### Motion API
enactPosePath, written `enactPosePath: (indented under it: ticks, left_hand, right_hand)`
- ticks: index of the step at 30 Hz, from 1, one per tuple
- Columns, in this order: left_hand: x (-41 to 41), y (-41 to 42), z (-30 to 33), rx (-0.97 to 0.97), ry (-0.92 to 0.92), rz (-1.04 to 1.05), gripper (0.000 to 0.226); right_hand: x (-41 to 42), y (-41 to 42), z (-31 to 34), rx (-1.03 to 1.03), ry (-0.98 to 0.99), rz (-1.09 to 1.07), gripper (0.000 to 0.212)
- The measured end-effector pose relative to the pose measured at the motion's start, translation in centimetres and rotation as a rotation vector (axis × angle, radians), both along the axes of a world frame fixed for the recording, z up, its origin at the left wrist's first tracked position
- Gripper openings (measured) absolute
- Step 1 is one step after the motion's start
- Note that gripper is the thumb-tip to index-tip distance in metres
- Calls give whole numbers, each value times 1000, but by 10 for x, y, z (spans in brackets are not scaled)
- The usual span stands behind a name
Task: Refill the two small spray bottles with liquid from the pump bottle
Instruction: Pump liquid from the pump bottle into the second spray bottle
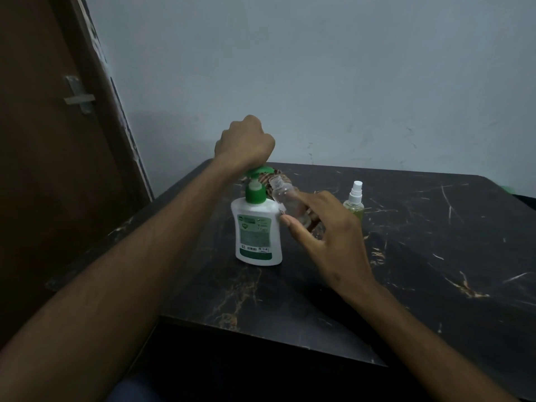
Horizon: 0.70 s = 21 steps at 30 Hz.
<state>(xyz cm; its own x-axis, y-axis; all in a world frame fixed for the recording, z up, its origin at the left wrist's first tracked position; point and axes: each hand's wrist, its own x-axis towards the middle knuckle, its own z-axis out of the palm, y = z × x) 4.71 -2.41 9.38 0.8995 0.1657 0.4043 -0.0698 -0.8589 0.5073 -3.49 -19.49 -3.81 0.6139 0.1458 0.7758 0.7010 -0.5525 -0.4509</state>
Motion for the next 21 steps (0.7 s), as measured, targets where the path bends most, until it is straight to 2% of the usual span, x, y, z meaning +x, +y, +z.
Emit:
enactPosePath:
  ticks: [4, 11, 21]
  left_hand:
    - [-1, 0, -2, 19, 1, -6, 24]
    - [-5, -3, -3, 63, 7, -1, 36]
    - [-10, -8, -4, 202, -114, 34, 22]
  right_hand:
    - [-1, 2, 1, 13, 7, 7, 40]
    - [-3, 3, 1, 27, 15, 19, 39]
    - [-6, 2, 2, 77, 17, 17, 39]
